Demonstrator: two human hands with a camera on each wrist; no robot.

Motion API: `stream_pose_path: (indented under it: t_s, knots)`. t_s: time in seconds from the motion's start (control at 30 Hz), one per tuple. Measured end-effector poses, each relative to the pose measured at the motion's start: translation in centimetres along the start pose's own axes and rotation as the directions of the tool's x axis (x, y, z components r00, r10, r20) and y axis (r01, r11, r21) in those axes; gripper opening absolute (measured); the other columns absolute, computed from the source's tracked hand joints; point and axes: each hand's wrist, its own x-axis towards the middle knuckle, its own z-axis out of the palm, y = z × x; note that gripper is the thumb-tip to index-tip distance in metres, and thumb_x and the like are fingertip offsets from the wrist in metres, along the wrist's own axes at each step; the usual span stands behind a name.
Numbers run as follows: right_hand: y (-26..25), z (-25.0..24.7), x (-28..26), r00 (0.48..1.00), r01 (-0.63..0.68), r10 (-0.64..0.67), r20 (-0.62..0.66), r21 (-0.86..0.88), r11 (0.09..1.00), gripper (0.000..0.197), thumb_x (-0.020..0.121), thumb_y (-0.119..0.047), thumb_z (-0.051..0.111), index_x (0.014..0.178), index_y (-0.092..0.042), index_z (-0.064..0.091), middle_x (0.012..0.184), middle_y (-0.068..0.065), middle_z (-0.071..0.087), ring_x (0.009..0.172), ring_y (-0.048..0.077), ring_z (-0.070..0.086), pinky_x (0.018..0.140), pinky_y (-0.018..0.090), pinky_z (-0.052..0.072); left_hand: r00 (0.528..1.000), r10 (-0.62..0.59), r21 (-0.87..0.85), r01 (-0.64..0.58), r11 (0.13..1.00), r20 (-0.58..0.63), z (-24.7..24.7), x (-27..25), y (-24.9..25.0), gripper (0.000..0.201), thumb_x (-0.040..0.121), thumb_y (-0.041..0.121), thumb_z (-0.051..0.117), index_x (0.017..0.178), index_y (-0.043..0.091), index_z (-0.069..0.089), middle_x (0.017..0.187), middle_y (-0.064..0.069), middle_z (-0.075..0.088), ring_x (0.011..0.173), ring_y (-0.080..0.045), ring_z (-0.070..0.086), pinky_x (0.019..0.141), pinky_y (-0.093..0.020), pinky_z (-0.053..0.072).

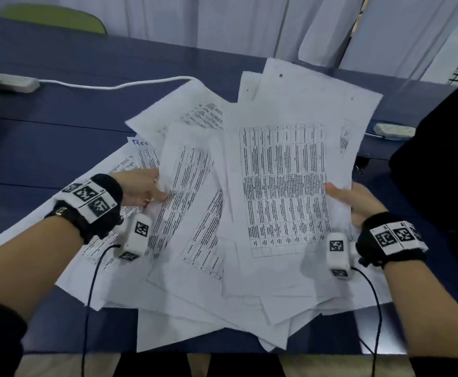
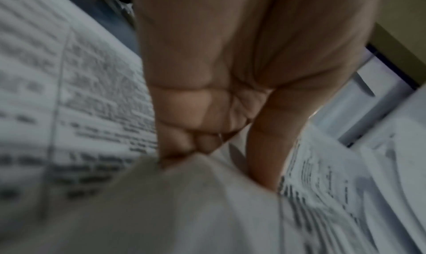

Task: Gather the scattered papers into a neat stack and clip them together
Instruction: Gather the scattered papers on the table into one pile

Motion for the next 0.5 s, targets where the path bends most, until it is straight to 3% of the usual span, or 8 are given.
stream_pose_path:
  t_s: [0.07, 0.13, 0.2, 0.27, 0.33, 0.4, 0.47, 0.5]
  knots:
    - [0.2, -0.7, 0.5, 0.999, -0.015, 0.016, 0.048, -0.019, 1.0, 0.098, 0.02, -0.049, 0.091, 0.105, -0.011, 0.062, 0.09, 0.004, 0.075, 0.087, 0.019, 0.069, 0.089, 0.039, 0.052, 0.997, -0.012, 0.059, 0.008, 0.998, 0.07, 0.0, -0.1, -0.1, 0.026, 0.092, 0.001, 0.049, 0.118, -0.001, 0.047, 0.113, -0.02, 0.062, 0.106, -0.037, 0.059, 0.095, -0.05, 0.047]
    - [0.8, -1.0, 1.8, 0.994, -0.037, 0.039, 0.102, -0.029, 0.999, 0.1, 0.003, -0.05, 0.09, 0.093, -0.015, 0.063, 0.079, 0.001, 0.076, 0.081, 0.018, 0.07, 0.088, 0.04, 0.051, 0.991, 0.029, 0.01, -0.03, 0.999, 0.129, 1.0, -0.5, 0.3, 0.045, 0.09, 0.018, 0.056, 0.131, 0.008, 0.043, 0.131, -0.012, 0.055, 0.122, -0.031, 0.051, 0.107, -0.049, 0.037]
    - [0.8, -0.5, 2.4, 0.99, -0.055, 0.066, 0.128, -0.085, 0.995, 0.102, 0.004, -0.051, 0.09, 0.094, -0.011, 0.064, 0.082, 0.003, 0.077, 0.085, 0.021, 0.071, 0.092, 0.044, 0.048, 0.991, 0.07, 0.026, -0.074, 0.997, 0.11, 1.9, 0.1, 0.6, 0.066, 0.07, 0.034, 0.077, 0.124, 0.011, 0.047, 0.128, -0.004, 0.056, 0.124, -0.022, 0.048, 0.11, -0.041, 0.033]
    - [0.6, 0.4, 2.6, 0.99, -0.063, 0.084, 0.116, -0.17, 0.983, 0.114, 0.01, -0.056, 0.088, 0.109, -0.008, 0.062, 0.102, 0.009, 0.074, 0.101, 0.028, 0.066, 0.1, 0.048, 0.044, 0.991, 0.128, 0.188, -0.135, 0.973, 0.048, 3.0, 1.1, 0.5, 0.069, 0.054, 0.029, 0.088, 0.112, 0.014, 0.052, 0.11, 0.001, 0.062, 0.116, -0.02, 0.051, 0.103, -0.036, 0.039]
    - [0.9, 0.7, 3.4, 0.988, -0.097, 0.117, 0.103, -0.182, 0.979, 0.118, 0.014, -0.057, 0.088, 0.117, -0.008, 0.059, 0.114, 0.013, 0.068, 0.109, 0.03, 0.062, 0.102, 0.048, 0.043, 0.99, 0.142, 0.319, -0.13, 0.939, -0.016, 4.3, 1.3, 0.4, 0.083, 0.044, 0.021, 0.088, 0.118, 0.011, 0.049, 0.105, -0.001, 0.062, 0.109, -0.026, 0.057, 0.094, -0.038, 0.047]
    - [2.7, -0.4, 6.0, 0.987, -0.136, 0.146, 0.064, -0.133, 0.982, 0.122, 0.017, -0.061, 0.087, 0.123, -0.009, 0.055, 0.126, 0.014, 0.061, 0.117, 0.029, 0.057, 0.104, 0.047, 0.041, 0.986, 0.126, 0.323, -0.085, 0.943, -0.109, 5.5, 1.0, 0.7, 0.065, 0.058, 0.009, 0.083, 0.113, 0.005, 0.048, 0.099, -0.006, 0.059, 0.095, -0.024, 0.058, 0.076, -0.031, 0.05]
    - [2.2, -0.1, 5.2, 0.988, -0.148, 0.152, 0.016, -0.152, 0.977, 0.112, 0.033, -0.067, 0.082, 0.125, -0.012, 0.052, 0.134, 0.009, 0.055, 0.122, 0.029, 0.053, 0.105, 0.045, 0.039, 0.969, 0.107, 0.313, -0.033, 0.949, -0.224, 6.0, 1.0, 1.0, 0.059, 0.076, 0.003, 0.072, 0.126, 0.001, 0.042, 0.121, -0.015, 0.054, 0.11, -0.03, 0.054, 0.088, -0.036, 0.047]
    - [1.7, 0.3, 4.3, 0.992, -0.124, 0.123, -0.02, -0.165, 0.978, 0.086, 0.051, -0.062, 0.079, 0.116, -0.011, 0.056, 0.129, 0.009, 0.058, 0.116, 0.029, 0.056, 0.102, 0.04, 0.04, 0.961, 0.092, 0.282, -0.015, 0.959, -0.262, 5.9, 1.2, 1.0, 0.07, 0.08, 0.004, 0.069, 0.138, 0.0, 0.03, 0.138, -0.018, 0.045, 0.125, -0.035, 0.046, 0.098, -0.04, 0.042]
